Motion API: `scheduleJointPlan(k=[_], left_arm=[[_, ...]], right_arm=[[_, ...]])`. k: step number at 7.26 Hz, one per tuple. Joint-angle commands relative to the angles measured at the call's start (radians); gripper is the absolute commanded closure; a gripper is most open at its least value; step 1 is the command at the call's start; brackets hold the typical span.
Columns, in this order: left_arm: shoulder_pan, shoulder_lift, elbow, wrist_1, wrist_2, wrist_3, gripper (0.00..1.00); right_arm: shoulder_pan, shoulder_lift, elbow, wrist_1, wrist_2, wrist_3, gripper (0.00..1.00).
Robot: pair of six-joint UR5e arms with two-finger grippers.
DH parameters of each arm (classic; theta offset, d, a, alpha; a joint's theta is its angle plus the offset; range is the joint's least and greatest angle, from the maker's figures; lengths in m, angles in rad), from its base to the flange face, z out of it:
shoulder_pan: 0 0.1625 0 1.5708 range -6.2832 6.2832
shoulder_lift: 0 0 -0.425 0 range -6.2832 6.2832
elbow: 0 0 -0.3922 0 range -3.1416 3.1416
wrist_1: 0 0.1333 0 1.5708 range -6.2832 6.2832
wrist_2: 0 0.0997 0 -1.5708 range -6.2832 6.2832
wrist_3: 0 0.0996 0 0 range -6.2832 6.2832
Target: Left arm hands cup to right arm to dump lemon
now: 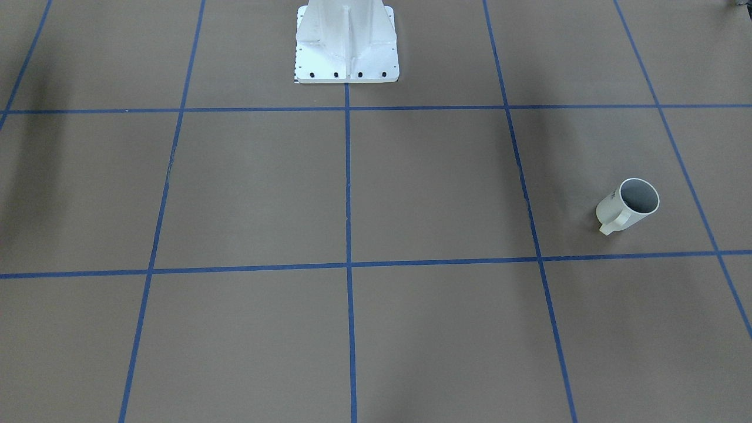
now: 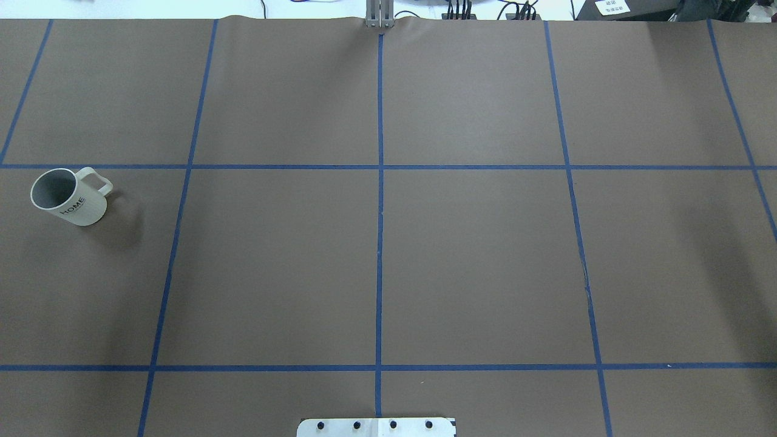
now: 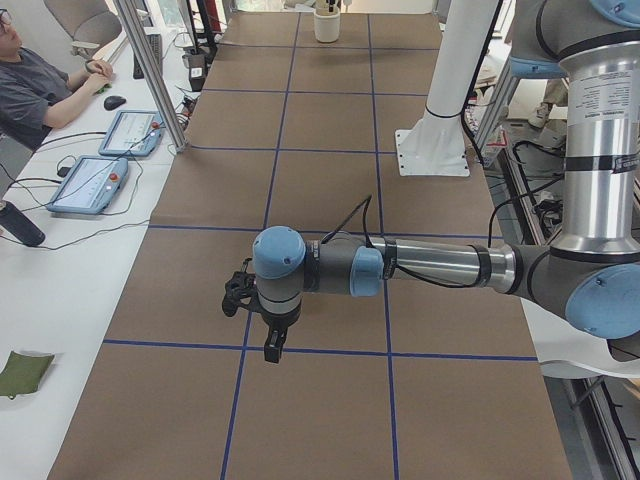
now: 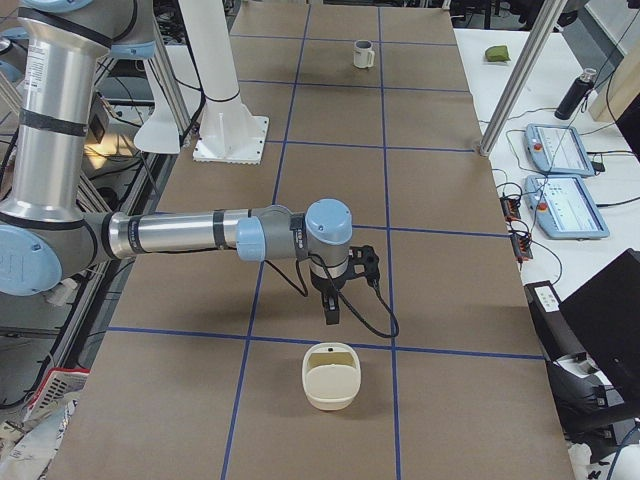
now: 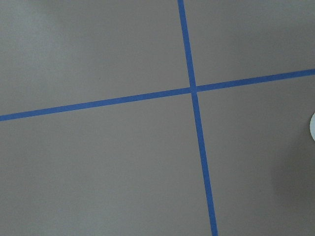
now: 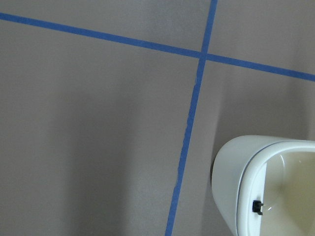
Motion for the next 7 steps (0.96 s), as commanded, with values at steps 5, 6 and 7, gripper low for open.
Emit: scheduleJointPlan(k=[5,6,7], left_arm=[[0.058,-0.065,0.007,-0.107,-0.004,-0.067,0.00],[0.073,-0.068,0.002,-0.129,-0.011,-0.193,0.00],[0.109,-0.071,0.019,-0.136,-0.045,-0.198,0.00]], right_arm=[[-0.108,0.023,-0.001,0.240,-0.003,0.192,0.00],[-0.162,0.038,0.004,0.293,0.000,0.260,0.00],[-0.211,0.092,-0.001,0.317,0.000,0.262,0.00]])
